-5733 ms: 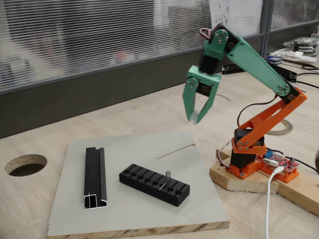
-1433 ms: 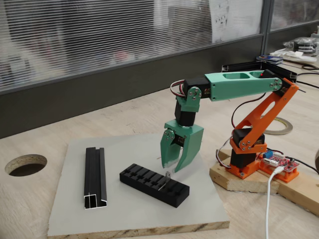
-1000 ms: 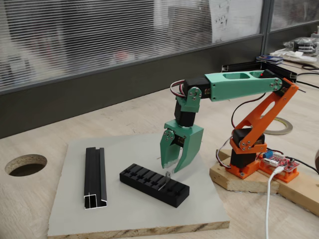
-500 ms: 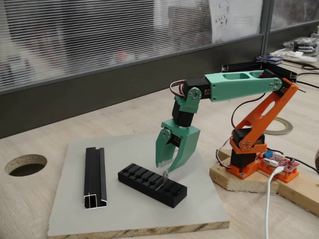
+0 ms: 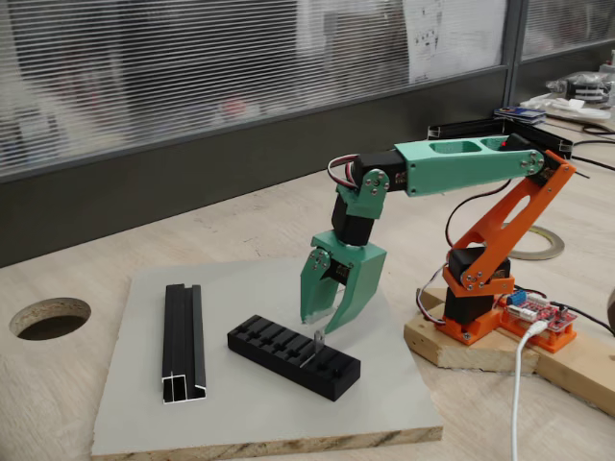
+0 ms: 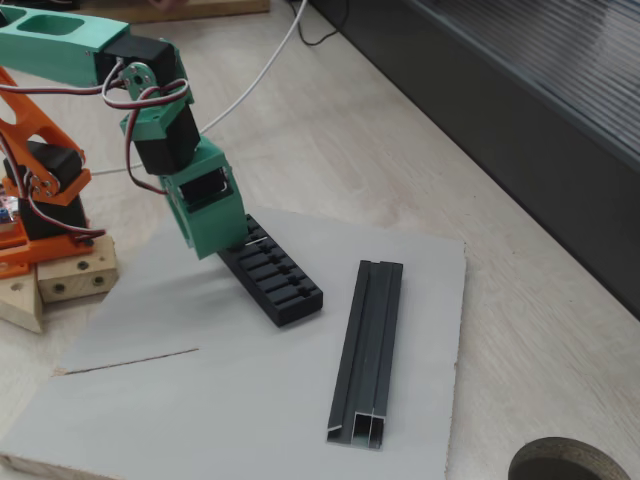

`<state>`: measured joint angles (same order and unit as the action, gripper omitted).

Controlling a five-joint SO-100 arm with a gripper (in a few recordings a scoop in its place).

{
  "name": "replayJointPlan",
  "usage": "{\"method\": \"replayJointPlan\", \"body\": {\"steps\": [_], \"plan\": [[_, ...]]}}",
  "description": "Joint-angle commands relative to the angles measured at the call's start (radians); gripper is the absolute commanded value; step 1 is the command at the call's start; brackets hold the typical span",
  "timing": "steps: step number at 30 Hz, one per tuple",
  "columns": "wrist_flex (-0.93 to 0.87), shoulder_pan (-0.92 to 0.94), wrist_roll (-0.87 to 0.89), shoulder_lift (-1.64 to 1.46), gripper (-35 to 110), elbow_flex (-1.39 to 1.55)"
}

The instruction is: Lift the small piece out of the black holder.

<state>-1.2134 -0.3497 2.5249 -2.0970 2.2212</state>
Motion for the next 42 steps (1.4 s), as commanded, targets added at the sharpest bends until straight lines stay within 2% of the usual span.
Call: {"method": "replayJointPlan", "body": {"steps": [1, 42], "plan": [[0.0, -0.06, 0.012, -0.008, 22, 0.006], [0.009, -0.057, 0.014, 0.069, 22, 0.008]]}}
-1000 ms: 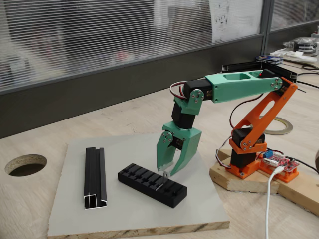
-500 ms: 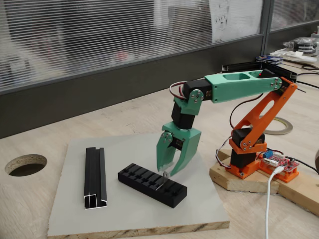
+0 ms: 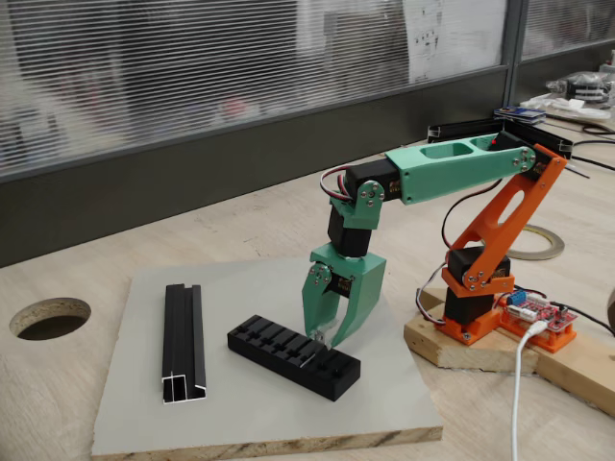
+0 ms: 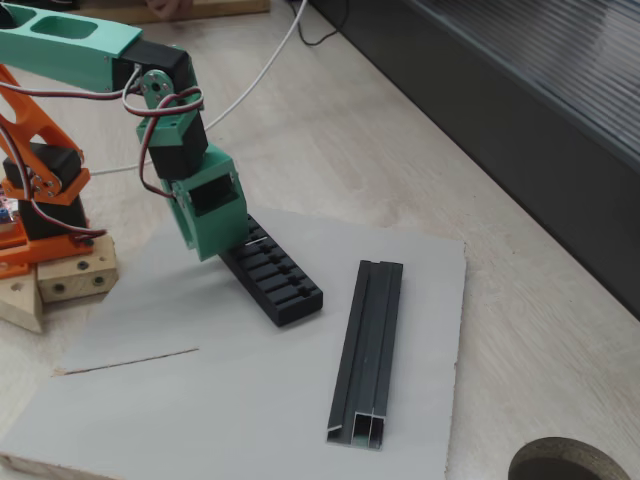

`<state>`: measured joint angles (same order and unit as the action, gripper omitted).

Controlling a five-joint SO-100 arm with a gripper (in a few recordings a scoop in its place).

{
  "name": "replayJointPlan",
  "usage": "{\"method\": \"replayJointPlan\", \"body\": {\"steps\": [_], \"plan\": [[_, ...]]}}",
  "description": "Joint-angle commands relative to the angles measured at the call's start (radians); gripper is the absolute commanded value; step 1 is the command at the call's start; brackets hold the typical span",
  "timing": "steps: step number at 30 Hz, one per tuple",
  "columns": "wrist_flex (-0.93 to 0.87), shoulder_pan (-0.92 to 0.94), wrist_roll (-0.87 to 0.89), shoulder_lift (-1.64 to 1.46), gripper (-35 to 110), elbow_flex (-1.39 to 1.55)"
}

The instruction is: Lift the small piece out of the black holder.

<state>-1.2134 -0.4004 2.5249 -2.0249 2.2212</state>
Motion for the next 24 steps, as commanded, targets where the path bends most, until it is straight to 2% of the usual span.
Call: {"method": "replayJointPlan", "body": {"steps": [1, 20, 24], "plan": [[0.011, -0.005, 0.014, -0.003, 22, 0.008], [0.011, -0.005, 0.014, -0.002, 22, 0.008], [0.011, -0.005, 0.014, -0.002, 17, 0.008]]}}
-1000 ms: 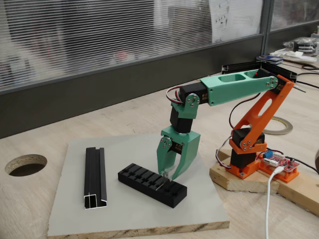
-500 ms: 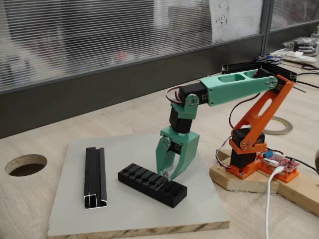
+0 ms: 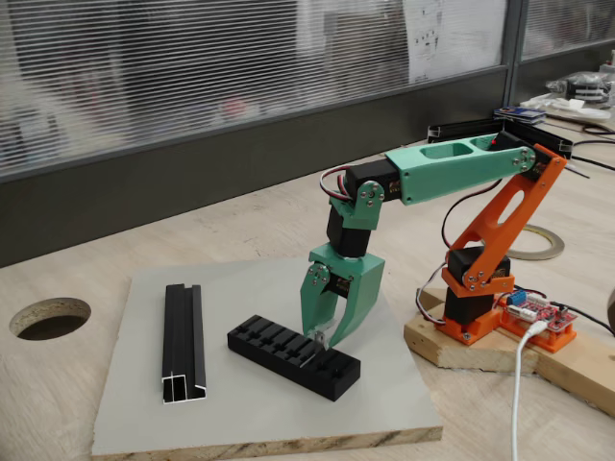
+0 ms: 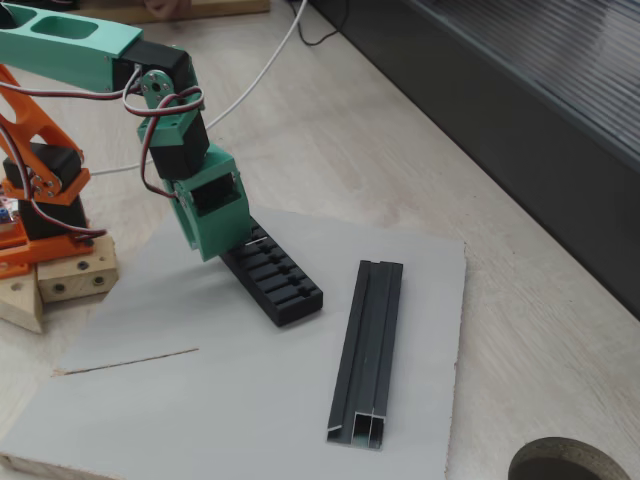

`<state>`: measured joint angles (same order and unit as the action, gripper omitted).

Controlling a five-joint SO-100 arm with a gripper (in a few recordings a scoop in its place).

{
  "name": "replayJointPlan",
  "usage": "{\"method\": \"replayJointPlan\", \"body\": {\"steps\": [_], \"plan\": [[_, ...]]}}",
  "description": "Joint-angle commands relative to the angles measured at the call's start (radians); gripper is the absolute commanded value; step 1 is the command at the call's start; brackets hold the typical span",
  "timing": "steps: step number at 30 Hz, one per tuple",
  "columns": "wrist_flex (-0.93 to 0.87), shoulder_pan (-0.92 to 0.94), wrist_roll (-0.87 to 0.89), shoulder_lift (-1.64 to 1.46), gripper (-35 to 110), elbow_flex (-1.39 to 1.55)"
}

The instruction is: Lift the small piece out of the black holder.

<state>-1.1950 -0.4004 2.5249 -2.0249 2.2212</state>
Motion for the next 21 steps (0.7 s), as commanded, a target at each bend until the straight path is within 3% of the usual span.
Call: {"method": "replayJointPlan", "body": {"steps": [1, 6, 21], "plan": [[-0.006, -0.005, 0.014, -0.002, 14, 0.008], [-0.006, -0.005, 0.014, -0.005, 5, 0.008], [-0.015, -0.005, 0.012, -0.109, 4, -0.061]]}}
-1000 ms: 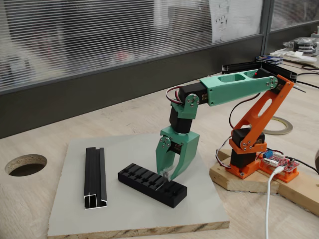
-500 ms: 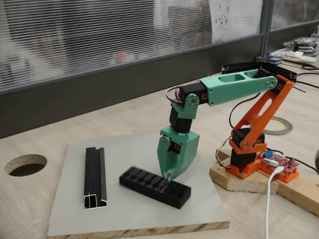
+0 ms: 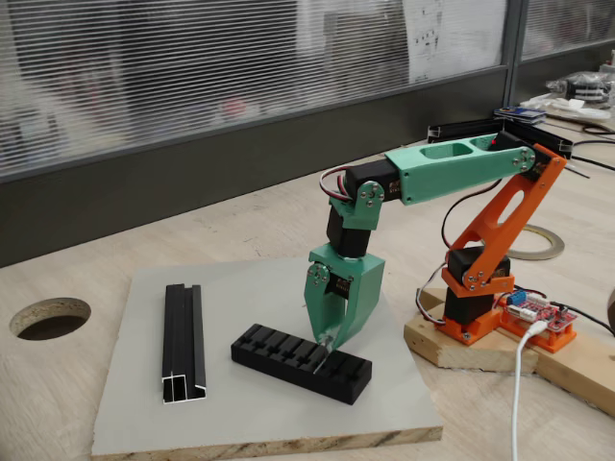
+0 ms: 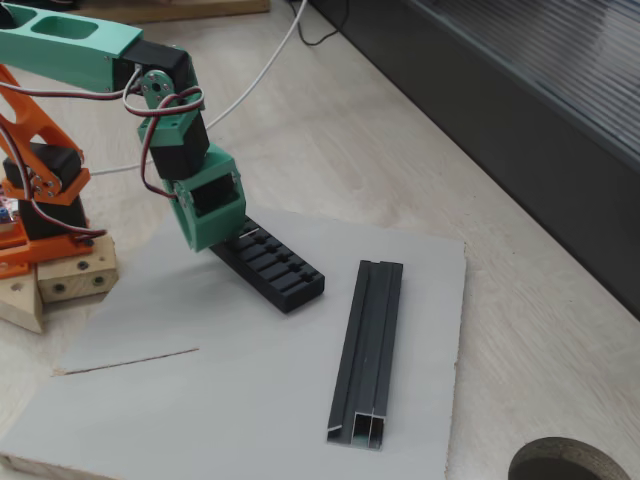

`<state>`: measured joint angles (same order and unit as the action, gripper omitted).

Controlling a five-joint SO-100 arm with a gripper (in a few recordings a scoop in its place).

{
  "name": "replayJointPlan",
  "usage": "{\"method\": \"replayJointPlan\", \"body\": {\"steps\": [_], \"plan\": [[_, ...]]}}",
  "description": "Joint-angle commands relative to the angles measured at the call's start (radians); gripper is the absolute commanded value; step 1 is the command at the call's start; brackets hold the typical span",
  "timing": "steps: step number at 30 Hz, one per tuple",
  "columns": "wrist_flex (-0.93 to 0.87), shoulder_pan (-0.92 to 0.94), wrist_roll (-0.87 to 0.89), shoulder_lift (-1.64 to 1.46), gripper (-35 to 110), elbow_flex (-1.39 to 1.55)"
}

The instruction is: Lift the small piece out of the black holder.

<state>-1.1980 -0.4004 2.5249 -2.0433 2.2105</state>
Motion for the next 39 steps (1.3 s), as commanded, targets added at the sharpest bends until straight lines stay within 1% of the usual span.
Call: {"method": "replayJointPlan", "body": {"steps": [1, 11, 20, 23, 27, 30, 39], "plan": [[-0.012, -0.003, 0.012, -0.115, 4, -0.061], [-0.014, -0.002, 0.012, -0.351, 4, -0.061], [0.002, -0.002, 0.012, -0.362, 4, -0.08], [0.002, 0.0, 0.012, -0.383, 4, -0.138], [0.0, 0.08, 0.012, -0.387, 4, -0.244], [-0.002, 0.138, 0.012, -0.391, 4, -0.267], [-0.002, 0.15, 0.012, -0.391, 4, -0.268]]}}
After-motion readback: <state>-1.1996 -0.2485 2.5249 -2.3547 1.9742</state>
